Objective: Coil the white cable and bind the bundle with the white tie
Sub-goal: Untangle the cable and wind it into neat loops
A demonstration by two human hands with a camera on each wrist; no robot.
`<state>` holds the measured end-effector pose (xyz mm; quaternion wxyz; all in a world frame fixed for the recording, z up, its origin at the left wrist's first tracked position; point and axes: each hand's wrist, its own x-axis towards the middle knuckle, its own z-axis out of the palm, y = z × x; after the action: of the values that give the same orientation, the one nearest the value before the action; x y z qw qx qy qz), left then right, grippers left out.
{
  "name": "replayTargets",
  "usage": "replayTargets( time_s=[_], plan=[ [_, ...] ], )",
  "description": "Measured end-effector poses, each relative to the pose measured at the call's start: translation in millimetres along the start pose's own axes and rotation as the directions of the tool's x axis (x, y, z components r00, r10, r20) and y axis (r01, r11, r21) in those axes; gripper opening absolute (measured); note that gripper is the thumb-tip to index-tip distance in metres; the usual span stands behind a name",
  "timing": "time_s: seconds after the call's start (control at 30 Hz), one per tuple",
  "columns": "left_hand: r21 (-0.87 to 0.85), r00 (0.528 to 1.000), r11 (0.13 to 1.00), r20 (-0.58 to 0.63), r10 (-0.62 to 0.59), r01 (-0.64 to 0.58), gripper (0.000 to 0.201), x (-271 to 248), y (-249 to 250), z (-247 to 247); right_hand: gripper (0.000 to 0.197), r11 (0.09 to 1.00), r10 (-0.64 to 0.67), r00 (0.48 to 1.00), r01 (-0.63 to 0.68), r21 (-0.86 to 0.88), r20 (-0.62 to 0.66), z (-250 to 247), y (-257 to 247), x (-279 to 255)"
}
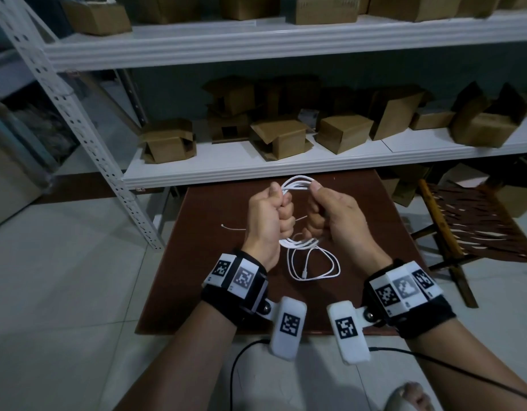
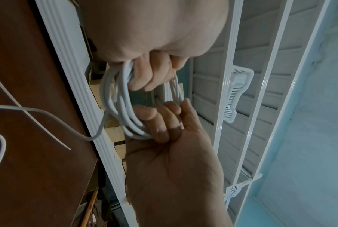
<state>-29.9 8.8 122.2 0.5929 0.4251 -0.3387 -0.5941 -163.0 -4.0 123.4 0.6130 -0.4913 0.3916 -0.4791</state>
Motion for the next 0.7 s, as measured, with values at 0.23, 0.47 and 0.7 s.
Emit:
replayTargets(
  time_s=[0.23, 0.47, 0.7],
  plan=[
    [-0.148, 0.985, 0.983, -0.144, 0.090, -0.111, 0.041, 1.3, 4.9, -2.9, 0.048, 0.994, 0.023, 0.994, -0.034, -0.104, -0.110, 1.7, 1.0, -0.6],
    [-0.237, 0.968, 0.952, -0.206, 0.144, -0.192, 0.043, 5.5, 6.6, -9.2, 0.029, 0.918, 0.021, 0.973, -0.110, -0.381, -0.230, 3.2, 31.0, 3.9],
    [-0.242, 0.956, 0.942, -0.237, 0.173, -0.230, 0.045, 5.1, 9.8, -13.2, 0.030, 0.880, 0.065, 0.951, -0.198, -0.432, -0.302, -2.5, 38.5, 9.1]
  ],
)
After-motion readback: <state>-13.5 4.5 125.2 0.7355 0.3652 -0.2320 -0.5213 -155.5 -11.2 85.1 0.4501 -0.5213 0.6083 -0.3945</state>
